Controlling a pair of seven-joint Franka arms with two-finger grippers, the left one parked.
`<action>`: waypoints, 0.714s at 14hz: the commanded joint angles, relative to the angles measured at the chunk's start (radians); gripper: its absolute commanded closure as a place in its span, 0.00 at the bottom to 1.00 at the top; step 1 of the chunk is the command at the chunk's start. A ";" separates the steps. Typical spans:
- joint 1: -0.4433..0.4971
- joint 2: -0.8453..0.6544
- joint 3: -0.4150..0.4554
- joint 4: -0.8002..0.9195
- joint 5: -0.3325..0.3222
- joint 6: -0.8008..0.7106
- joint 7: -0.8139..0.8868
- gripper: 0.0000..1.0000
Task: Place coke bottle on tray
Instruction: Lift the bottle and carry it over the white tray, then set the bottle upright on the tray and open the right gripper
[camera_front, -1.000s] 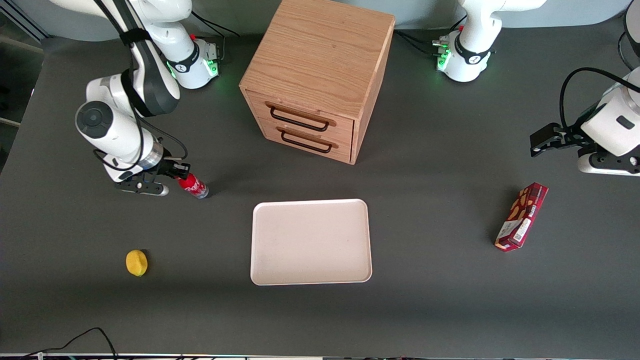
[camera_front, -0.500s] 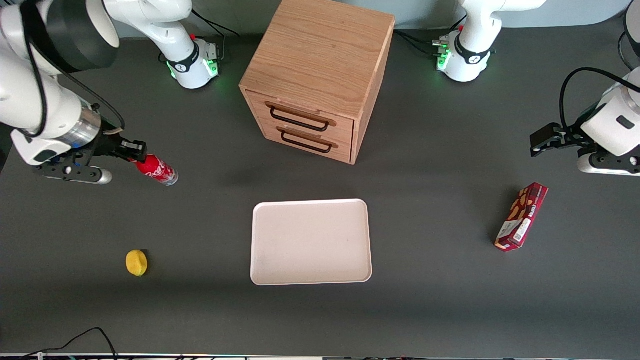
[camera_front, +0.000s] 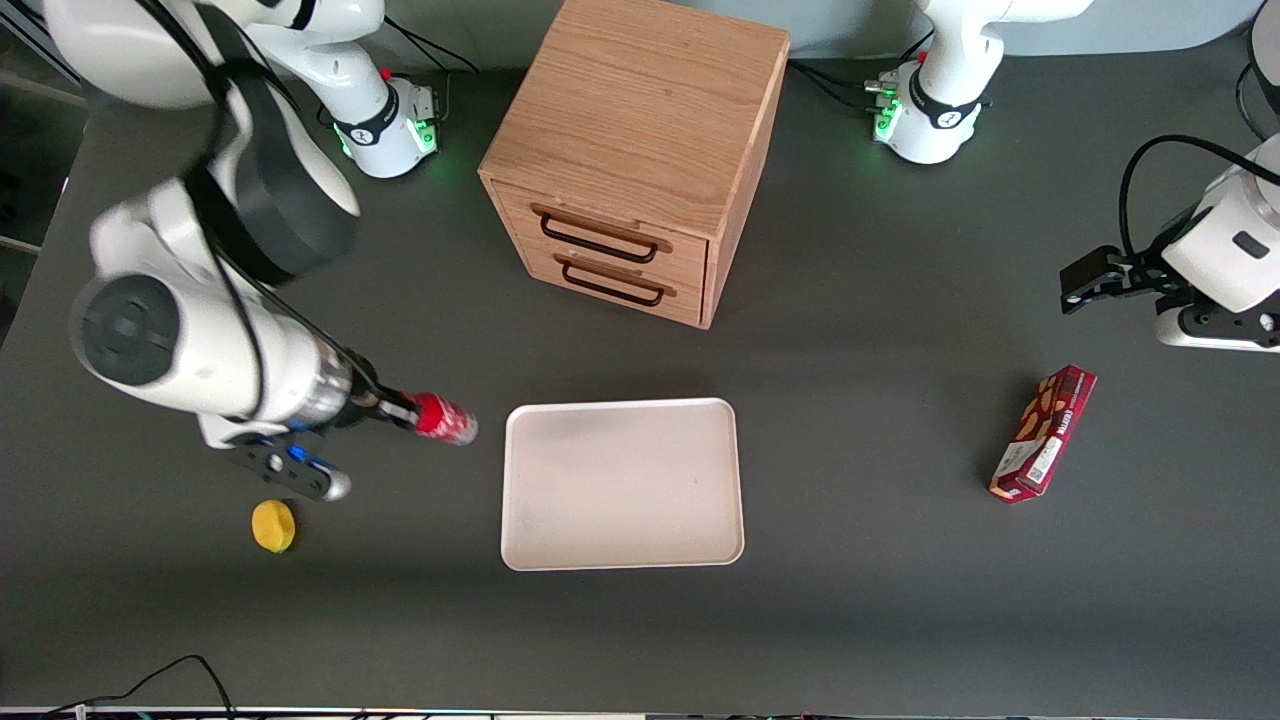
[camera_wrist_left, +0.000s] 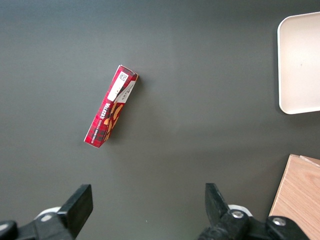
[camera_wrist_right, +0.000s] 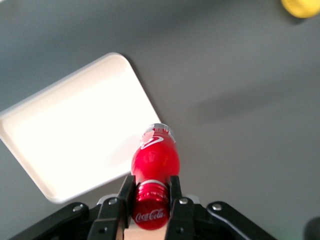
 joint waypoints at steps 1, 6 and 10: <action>0.043 0.134 0.022 0.103 -0.074 0.114 0.162 1.00; 0.080 0.250 0.024 0.101 -0.185 0.282 0.280 1.00; 0.083 0.277 0.024 0.103 -0.200 0.299 0.276 0.48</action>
